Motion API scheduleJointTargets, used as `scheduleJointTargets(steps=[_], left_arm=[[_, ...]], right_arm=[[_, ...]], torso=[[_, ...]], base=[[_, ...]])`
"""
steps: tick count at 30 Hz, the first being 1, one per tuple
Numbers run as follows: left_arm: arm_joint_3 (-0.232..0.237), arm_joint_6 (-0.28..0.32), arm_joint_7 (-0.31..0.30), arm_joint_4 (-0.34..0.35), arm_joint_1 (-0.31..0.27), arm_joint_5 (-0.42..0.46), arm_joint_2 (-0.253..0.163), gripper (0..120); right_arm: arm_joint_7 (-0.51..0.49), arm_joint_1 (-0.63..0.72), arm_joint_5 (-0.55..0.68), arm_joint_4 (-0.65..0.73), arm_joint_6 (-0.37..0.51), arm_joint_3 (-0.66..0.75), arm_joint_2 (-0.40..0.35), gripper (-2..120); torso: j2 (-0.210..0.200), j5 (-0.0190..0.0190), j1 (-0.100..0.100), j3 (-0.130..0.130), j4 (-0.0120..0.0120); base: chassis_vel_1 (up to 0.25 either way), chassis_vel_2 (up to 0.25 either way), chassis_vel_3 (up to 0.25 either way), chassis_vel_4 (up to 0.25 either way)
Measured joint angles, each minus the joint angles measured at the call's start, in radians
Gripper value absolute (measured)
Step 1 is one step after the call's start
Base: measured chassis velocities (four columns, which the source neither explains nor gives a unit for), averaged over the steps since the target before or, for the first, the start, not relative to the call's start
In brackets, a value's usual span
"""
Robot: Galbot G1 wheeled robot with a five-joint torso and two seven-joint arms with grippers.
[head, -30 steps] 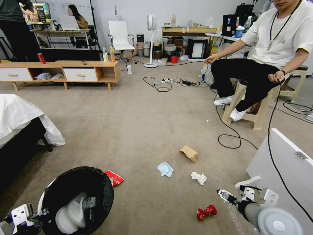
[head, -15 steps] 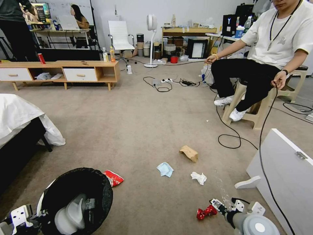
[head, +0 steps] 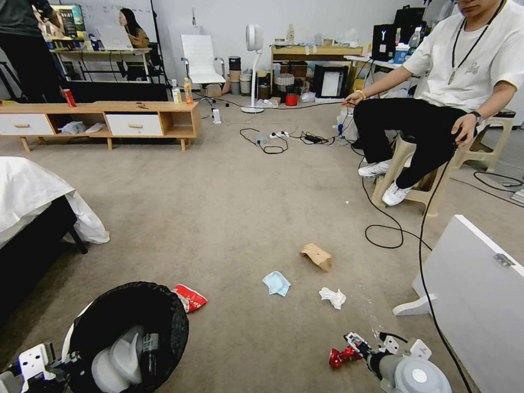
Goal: Pick up the trash bin and place the garbage on the floor into it.
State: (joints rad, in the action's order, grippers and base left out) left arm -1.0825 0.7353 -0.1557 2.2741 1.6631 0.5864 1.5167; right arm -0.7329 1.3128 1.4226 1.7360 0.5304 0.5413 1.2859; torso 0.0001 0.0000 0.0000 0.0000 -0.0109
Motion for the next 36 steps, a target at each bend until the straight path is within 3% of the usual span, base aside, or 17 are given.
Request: scheduleJointTargets(steps=[36], left_arm=[[0.013,0.000,0.004,0.000,0.005,-0.009,-0.006,2]], right_arm=[[0.120,-0.107,-0.082,-0.253,-0.006,0.007,0.057,99]], torso=[[0.000,0.0000,0.000,0.000,0.0000]], base=[[0.000,0.000,0.000,0.000]])
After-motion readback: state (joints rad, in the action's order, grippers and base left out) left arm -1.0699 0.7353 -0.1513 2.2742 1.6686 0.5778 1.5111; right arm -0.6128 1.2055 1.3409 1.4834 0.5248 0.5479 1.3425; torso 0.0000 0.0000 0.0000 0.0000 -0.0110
